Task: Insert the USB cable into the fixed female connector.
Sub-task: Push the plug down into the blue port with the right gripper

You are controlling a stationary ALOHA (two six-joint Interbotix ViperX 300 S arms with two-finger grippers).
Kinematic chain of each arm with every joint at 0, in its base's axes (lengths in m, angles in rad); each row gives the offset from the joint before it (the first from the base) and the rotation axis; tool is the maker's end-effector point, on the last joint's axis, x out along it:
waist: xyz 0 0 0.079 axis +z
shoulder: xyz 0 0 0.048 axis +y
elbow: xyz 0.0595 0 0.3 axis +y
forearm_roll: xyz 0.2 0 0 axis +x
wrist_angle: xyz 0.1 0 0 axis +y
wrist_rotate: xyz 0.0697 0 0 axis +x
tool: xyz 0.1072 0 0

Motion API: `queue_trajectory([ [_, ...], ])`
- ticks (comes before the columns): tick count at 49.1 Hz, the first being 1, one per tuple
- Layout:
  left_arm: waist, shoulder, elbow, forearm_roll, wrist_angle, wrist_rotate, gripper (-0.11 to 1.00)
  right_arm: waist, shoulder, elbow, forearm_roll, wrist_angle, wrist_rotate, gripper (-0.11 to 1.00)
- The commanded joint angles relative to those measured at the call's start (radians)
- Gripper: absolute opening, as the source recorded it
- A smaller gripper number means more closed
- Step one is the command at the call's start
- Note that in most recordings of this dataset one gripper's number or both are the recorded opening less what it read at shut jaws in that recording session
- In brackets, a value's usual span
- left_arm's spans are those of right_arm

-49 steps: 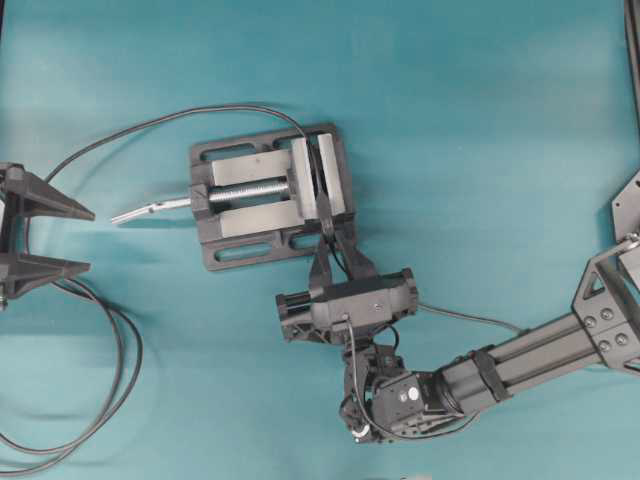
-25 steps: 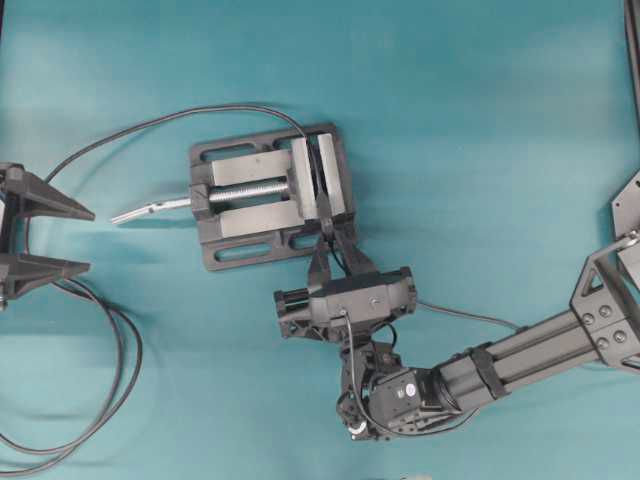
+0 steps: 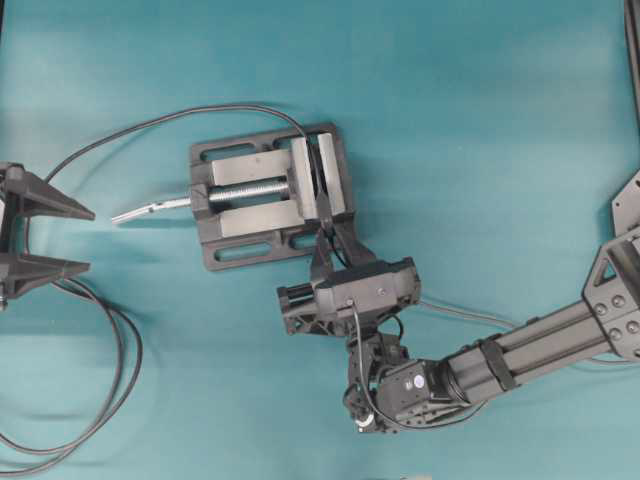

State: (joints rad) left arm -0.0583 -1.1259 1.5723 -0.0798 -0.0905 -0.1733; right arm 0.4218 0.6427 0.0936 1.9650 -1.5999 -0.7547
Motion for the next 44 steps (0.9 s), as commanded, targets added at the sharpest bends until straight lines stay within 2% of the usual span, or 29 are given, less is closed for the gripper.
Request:
queue_trajectory([
  [1, 0.000, 0.006, -0.012, 0.003, -0.005, -0.009, 1.00, -0.075, -0.060, 0.003, -0.018, 0.000, -0.002, 0.20],
  [12, 0.000, 0.006, -0.012, 0.003, -0.005, -0.009, 1.00, -0.123, -0.031, -0.003, -0.046, 0.034, 0.000, 0.20],
  [22, 0.000, 0.006, -0.012, 0.003, -0.005, -0.009, 1.00, -0.147, 0.009, -0.029, -0.048, 0.048, 0.000, 0.20],
  [44, 0.000, 0.006, -0.012, 0.003, -0.005, -0.009, 1.00, -0.189, 0.017, -0.023, -0.067, 0.048, 0.000, 0.20],
])
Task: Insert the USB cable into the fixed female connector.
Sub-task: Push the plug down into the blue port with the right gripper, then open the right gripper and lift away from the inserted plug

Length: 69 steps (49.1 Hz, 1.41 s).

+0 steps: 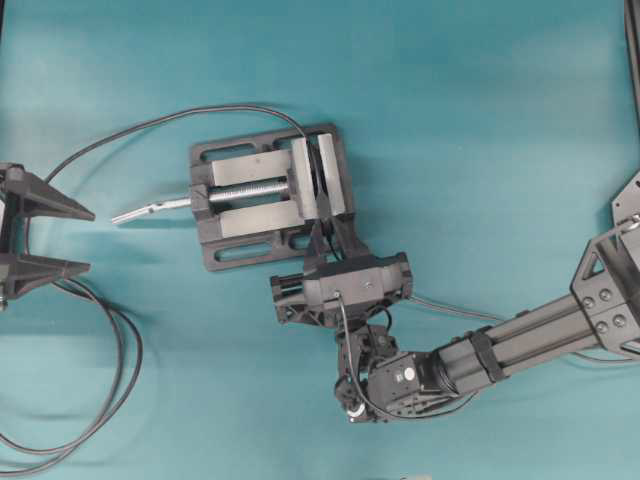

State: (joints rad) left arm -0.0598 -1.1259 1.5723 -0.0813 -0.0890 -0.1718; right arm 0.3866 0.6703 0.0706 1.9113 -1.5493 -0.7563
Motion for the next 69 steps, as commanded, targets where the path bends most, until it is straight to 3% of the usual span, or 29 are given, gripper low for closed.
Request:
queue_trajectory([
  [1, 0.002, 0.006, -0.012, 0.005, -0.006, -0.011, 1.00, -0.155, -0.011, 0.000, -0.014, -0.003, 0.002, 0.20],
  [28, 0.002, 0.006, -0.012, 0.005, -0.006, -0.011, 1.00, -0.156, -0.014, -0.003, -0.014, 0.005, 0.002, 0.20],
  [69, 0.002, 0.006, -0.012, 0.005, -0.006, -0.011, 1.00, -0.089, -0.018, -0.008, 0.006, 0.000, 0.018, 0.20],
])
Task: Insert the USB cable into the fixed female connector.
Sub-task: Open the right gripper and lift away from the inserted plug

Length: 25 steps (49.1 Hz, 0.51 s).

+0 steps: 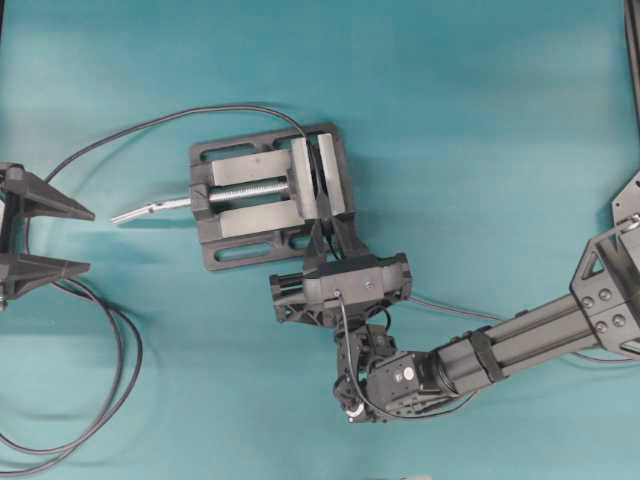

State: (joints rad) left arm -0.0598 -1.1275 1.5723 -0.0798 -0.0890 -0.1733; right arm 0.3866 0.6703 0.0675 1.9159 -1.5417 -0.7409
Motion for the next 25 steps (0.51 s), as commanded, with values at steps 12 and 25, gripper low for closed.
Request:
queue_trajectory([
  [12, 0.002, 0.008, -0.012, 0.003, -0.006, -0.009, 1.00, -0.054, -0.032, -0.011, 0.017, -0.008, 0.003, 0.22],
  [25, 0.002, 0.008, -0.012, 0.003, -0.006, -0.009, 1.00, -0.018, -0.034, -0.011, 0.049, -0.008, 0.005, 0.24],
])
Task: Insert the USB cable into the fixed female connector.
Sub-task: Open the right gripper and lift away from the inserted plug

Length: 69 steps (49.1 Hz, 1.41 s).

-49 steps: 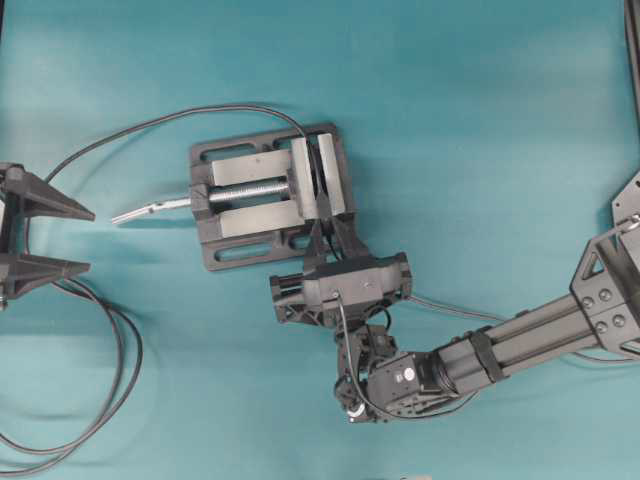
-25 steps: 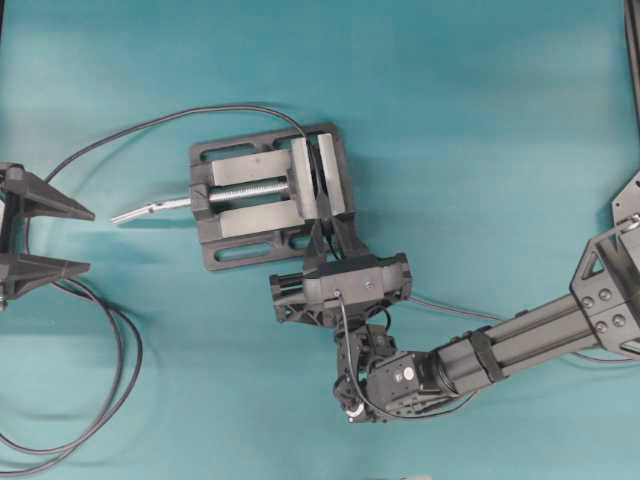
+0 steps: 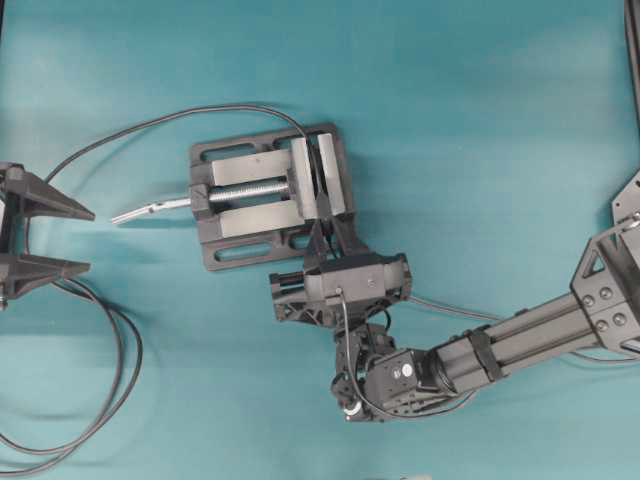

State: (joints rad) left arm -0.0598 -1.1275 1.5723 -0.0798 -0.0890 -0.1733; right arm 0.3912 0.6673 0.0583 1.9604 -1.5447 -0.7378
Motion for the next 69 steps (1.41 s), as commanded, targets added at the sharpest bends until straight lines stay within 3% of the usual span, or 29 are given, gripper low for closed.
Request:
queue_trajectory([
  [1, 0.002, 0.008, -0.012, 0.003, -0.006, -0.009, 1.00, -0.021, -0.031, -0.002, 0.005, -0.005, 0.002, 0.25],
  [17, 0.002, 0.008, -0.012, 0.003, -0.005, -0.009, 1.00, 0.012, -0.029, -0.002, 0.008, -0.003, 0.003, 0.53],
  [28, 0.002, 0.008, -0.012, 0.003, -0.006, -0.009, 1.00, 0.051, -0.029, -0.018, 0.037, -0.003, 0.014, 0.53],
  [54, 0.002, 0.008, -0.012, 0.003, -0.006, -0.009, 1.00, 0.109, -0.031, -0.031, 0.040, 0.009, 0.015, 0.53],
  [69, 0.002, 0.008, -0.012, 0.003, -0.005, -0.009, 1.00, 0.109, -0.117, 0.086, 0.026, 0.160, 0.002, 0.52],
])
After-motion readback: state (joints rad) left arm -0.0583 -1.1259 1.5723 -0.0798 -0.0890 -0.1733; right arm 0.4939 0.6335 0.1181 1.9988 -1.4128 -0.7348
